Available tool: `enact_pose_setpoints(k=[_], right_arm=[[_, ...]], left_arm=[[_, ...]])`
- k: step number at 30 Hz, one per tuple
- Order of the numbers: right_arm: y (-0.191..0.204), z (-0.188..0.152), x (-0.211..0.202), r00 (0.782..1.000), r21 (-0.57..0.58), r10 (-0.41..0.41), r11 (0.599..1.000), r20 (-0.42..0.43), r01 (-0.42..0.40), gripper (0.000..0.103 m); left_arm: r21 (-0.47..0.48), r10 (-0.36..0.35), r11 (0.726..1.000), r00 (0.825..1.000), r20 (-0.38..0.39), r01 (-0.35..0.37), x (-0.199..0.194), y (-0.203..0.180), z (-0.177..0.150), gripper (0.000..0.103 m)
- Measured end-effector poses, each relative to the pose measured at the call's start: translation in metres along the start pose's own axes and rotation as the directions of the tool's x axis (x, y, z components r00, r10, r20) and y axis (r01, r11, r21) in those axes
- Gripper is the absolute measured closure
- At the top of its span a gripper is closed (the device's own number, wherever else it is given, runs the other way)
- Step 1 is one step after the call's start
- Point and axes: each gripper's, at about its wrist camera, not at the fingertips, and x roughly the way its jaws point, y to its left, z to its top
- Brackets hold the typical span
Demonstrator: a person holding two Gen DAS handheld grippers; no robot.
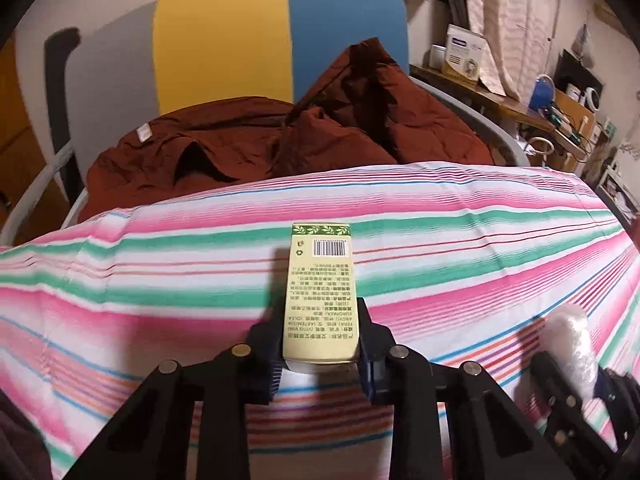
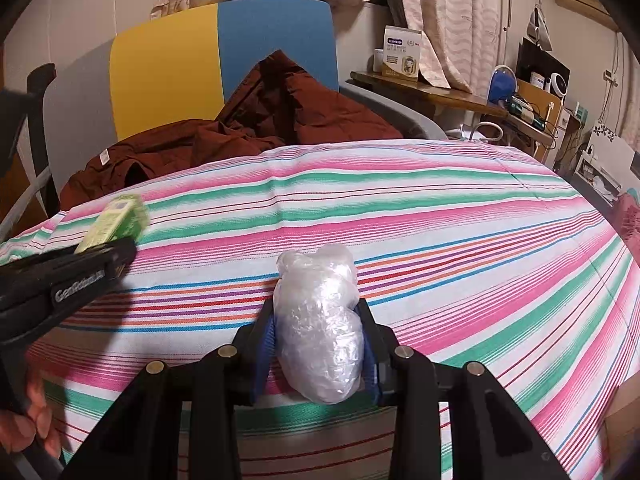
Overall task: Organize objects
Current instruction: 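Grasp the green-and-white juice box with the left tool while the right tool holds the bun, then carry the juice box over the gold tray and open the left tool to drop it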
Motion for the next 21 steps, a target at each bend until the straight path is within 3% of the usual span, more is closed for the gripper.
enact_pose_setpoints(k=[7, 17, 21], right_arm=[[0.009, 0.0, -0.009, 0.999, -0.04, -0.013, 0.999, 0.047, 0.015, 0.066], [0.022, -0.001, -0.041, 0.981, -0.1, 0.029, 0.995, 0.191, -0.01, 0.067], [0.037, -0.005, -0.049, 0.979, -0.166, 0.056, 0.986, 0.197, -0.023, 0.067]], left_arm=[[-0.049, 0.036, 0.998, 0.999, 0.017, -0.035, -0.029, 0.017, -0.028, 0.073], [-0.036, -0.016, 0.999, 0.998, 0.061, 0.018, -0.08, 0.026, -0.069, 0.073], [-0.034, -0.053, 0.998, 0.996, 0.066, 0.055, -0.098, 0.03, -0.081, 0.073]])
